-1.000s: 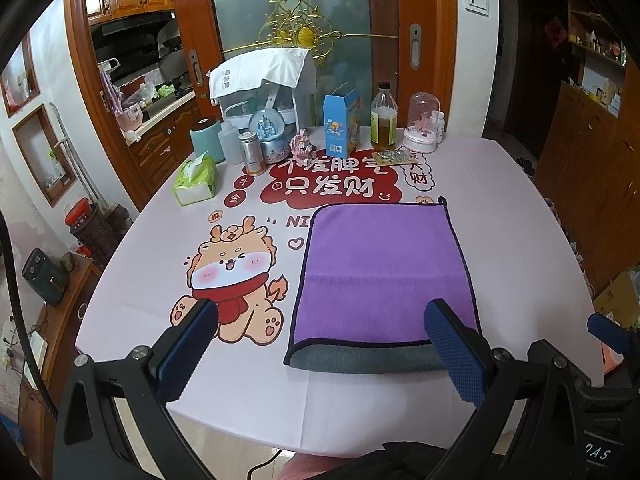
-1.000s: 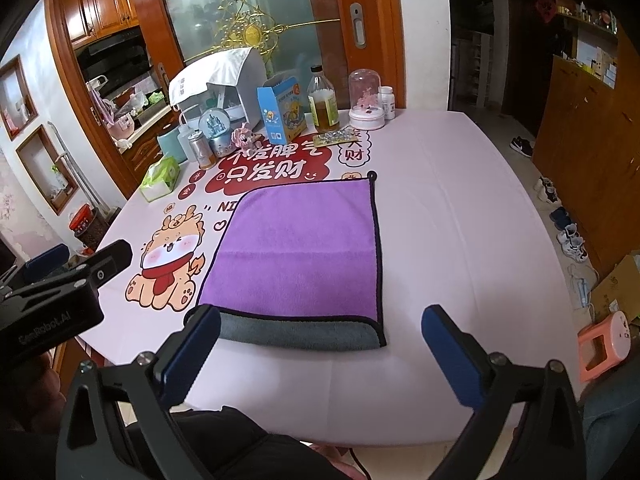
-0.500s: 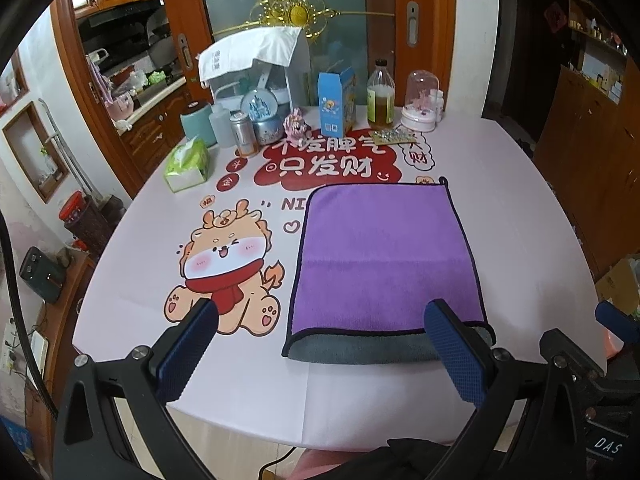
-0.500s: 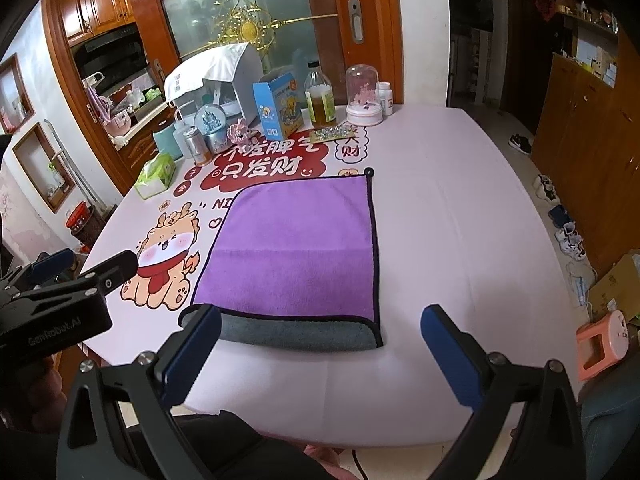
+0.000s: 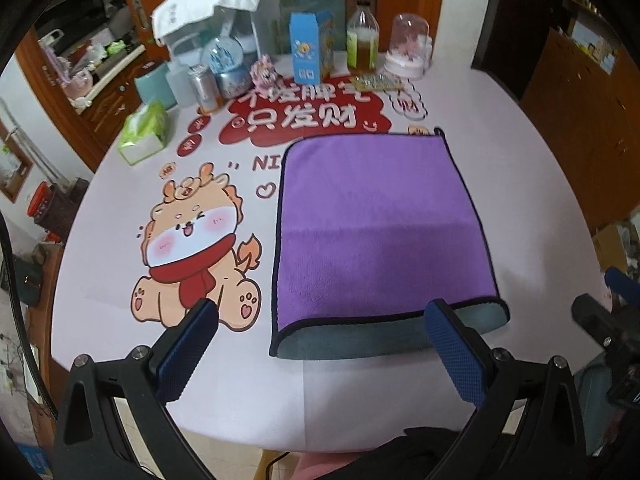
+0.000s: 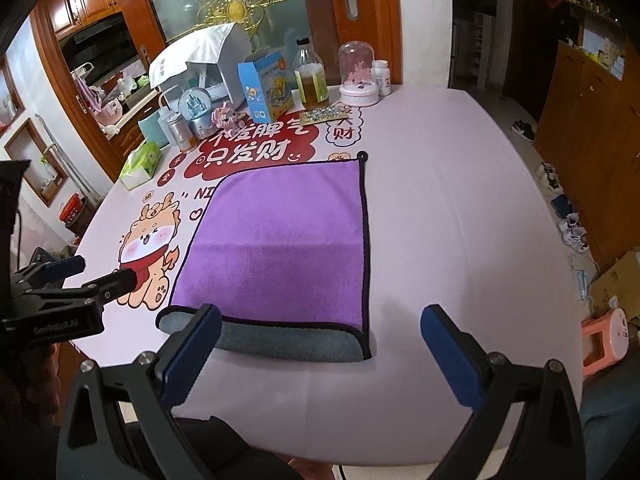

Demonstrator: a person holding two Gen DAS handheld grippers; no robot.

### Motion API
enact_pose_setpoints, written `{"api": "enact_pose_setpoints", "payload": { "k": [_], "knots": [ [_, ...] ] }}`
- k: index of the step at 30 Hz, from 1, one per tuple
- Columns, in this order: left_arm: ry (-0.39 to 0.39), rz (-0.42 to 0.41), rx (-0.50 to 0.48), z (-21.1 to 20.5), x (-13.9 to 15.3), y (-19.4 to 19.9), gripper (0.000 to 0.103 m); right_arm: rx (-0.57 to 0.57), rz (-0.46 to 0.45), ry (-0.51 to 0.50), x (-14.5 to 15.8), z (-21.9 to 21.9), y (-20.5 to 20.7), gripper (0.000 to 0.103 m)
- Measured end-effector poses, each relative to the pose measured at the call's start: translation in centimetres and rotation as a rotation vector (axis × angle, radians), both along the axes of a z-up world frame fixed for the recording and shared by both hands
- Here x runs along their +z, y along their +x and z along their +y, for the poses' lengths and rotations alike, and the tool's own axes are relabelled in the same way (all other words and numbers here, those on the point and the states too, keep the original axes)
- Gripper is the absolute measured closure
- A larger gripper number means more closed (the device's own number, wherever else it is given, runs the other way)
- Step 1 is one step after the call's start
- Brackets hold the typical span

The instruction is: Fold towel

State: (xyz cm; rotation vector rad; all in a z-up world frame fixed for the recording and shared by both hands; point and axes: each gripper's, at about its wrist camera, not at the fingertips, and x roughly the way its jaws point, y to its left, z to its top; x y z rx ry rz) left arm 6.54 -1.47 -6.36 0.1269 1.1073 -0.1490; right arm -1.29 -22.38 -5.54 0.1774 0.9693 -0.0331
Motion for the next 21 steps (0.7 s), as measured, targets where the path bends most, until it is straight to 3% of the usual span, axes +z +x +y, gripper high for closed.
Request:
{"api": "enact_pose_setpoints", "payload": {
  "k": [13, 21],
  "knots": [
    [0.049, 0.143, -0.082, 1.5, -5.2, 3.6, 0.001, 0.068, 0.034, 0.001, -5.8, -1.4, 2.1, 0.003],
    [0.035, 0.191, -0.104, 3.1, -8.1, 4.4, 0.001, 0.115, 0.063, 0.006, -9.3, -1.1, 2.6, 0.01]
  ]
}}
